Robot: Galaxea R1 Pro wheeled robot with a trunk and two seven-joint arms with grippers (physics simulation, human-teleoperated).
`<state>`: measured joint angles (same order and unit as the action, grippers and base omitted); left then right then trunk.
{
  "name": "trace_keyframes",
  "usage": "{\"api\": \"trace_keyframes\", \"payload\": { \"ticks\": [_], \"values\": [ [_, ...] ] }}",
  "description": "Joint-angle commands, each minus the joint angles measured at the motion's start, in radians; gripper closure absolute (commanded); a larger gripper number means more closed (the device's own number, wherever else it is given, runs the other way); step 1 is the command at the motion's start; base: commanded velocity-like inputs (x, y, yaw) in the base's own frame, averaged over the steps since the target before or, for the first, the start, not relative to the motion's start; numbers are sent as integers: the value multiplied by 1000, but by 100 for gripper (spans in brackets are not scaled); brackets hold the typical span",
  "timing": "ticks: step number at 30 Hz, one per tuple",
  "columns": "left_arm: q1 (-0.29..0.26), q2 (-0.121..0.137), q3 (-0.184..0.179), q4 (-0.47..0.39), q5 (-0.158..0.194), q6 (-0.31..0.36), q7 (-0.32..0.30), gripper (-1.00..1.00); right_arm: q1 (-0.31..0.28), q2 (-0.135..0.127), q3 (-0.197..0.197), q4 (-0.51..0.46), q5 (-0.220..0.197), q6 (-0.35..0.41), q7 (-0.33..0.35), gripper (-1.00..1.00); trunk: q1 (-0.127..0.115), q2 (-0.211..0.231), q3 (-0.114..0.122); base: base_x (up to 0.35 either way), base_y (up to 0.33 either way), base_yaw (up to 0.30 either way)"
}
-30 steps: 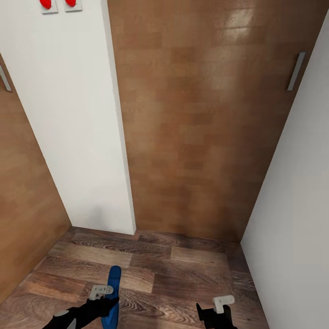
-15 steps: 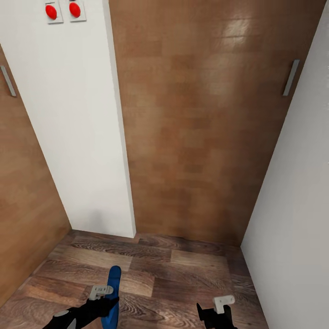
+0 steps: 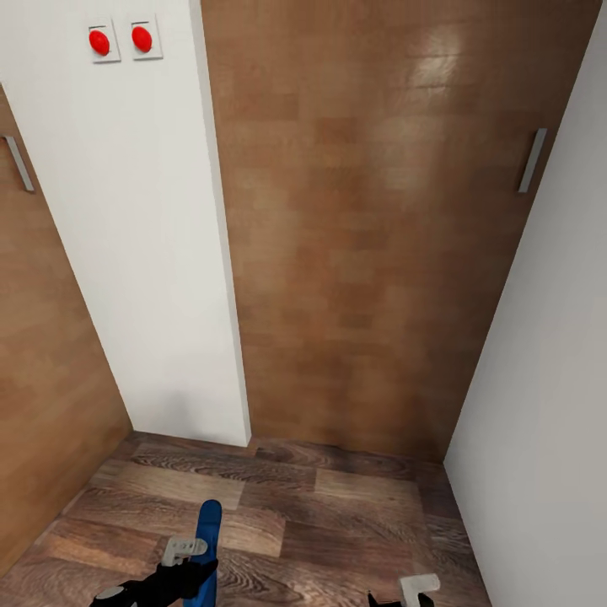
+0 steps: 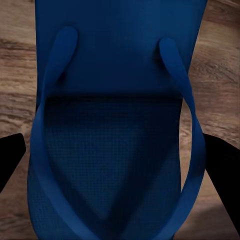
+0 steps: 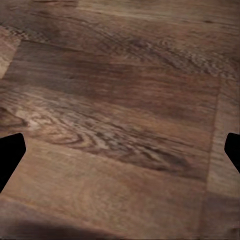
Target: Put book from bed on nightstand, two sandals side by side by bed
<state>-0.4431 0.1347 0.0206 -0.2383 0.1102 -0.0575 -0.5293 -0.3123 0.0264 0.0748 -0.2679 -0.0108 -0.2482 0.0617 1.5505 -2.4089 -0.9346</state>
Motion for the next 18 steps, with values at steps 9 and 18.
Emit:
{"api": "trace_keyframes", "payload": {
  "ticks": [9,18],
  "values": [
    [-1,1,1,21,6,-3,13,100,-1,0,3,72,-1,-3,2,-100,-35,63,27,0,0,0],
    [0,-18,-1,25,7,-9,25,100,-1,0,4,76,0,-3,1,-100,-69,126,56,0,0,0]
  ]
}}
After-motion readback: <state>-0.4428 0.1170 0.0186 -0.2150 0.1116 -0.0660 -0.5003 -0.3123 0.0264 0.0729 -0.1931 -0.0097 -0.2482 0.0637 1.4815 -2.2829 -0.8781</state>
